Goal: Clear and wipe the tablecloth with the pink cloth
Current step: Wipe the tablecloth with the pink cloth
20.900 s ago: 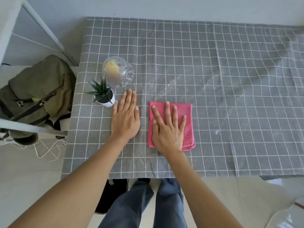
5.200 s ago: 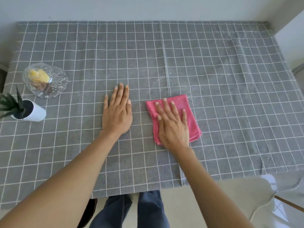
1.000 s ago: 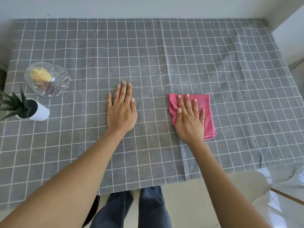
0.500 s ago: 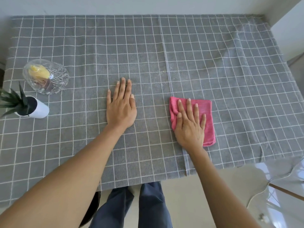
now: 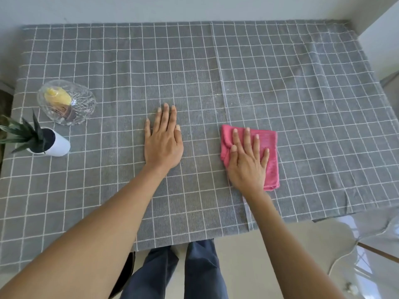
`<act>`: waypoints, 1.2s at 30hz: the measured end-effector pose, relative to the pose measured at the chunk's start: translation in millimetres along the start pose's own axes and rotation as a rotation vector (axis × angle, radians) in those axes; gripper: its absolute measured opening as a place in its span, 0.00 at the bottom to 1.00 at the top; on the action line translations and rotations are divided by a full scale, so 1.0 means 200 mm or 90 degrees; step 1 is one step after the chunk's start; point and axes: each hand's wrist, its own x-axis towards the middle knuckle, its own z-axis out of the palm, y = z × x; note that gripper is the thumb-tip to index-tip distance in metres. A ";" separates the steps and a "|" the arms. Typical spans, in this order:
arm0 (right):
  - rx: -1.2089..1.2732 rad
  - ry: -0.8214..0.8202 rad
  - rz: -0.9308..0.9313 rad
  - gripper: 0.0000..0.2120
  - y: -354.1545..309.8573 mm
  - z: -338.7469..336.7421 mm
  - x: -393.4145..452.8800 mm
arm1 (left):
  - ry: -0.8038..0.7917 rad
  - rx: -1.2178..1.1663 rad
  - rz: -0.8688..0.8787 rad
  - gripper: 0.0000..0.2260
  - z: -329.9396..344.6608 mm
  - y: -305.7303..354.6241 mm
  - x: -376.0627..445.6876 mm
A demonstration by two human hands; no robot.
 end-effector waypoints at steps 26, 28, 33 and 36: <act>0.045 0.032 0.079 0.23 -0.29 0.00 0.43 | 0.018 -0.009 -0.055 0.23 -0.03 -0.16 0.21; 0.032 0.007 0.027 0.23 -0.37 0.02 0.42 | 0.024 -0.011 -0.055 0.23 -0.03 -0.15 0.21; -0.018 -0.044 -0.227 0.23 -0.50 0.10 0.30 | 0.028 -0.025 -0.055 0.23 -0.03 -0.15 0.20; -0.048 -0.029 -0.199 0.23 -0.42 0.06 0.36 | 0.024 -0.029 -0.056 0.23 -0.04 -0.15 0.21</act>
